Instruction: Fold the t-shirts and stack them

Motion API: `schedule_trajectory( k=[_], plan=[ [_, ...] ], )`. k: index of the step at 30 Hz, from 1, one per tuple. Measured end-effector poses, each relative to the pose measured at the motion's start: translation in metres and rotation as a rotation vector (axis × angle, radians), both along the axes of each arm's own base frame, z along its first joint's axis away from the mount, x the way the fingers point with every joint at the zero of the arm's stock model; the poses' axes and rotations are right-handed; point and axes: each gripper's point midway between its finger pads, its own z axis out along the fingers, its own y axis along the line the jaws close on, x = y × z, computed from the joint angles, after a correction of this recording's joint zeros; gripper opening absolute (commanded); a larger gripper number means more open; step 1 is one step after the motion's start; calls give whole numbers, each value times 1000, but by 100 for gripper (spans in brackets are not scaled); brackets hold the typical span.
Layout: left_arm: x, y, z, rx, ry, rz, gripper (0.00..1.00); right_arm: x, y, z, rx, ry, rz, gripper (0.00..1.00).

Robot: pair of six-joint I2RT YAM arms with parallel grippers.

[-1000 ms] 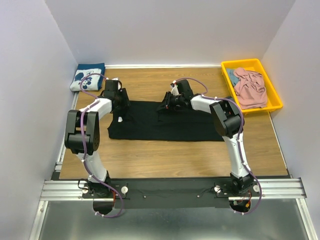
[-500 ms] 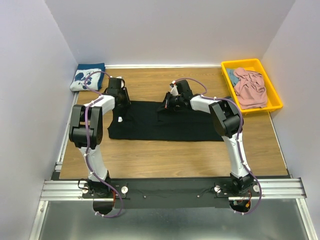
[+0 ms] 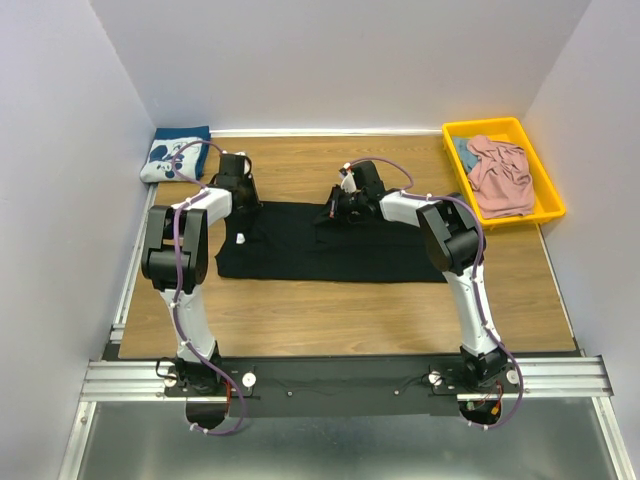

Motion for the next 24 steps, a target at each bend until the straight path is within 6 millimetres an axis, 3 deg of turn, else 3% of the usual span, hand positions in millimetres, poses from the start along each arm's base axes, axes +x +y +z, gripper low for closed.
schedule_trajectory(
  k=[14,20,24],
  plan=[
    [-2,-15,1,-30,9,-45,32,0,0,1,1,-2,0,1],
    [-3,-15,0,-28,11,-49,3,0,0,0,1,-1,0,1],
    [-4,-14,0,-19,16,-57,0,0,0,0,1,-1,0,1]
  ],
)
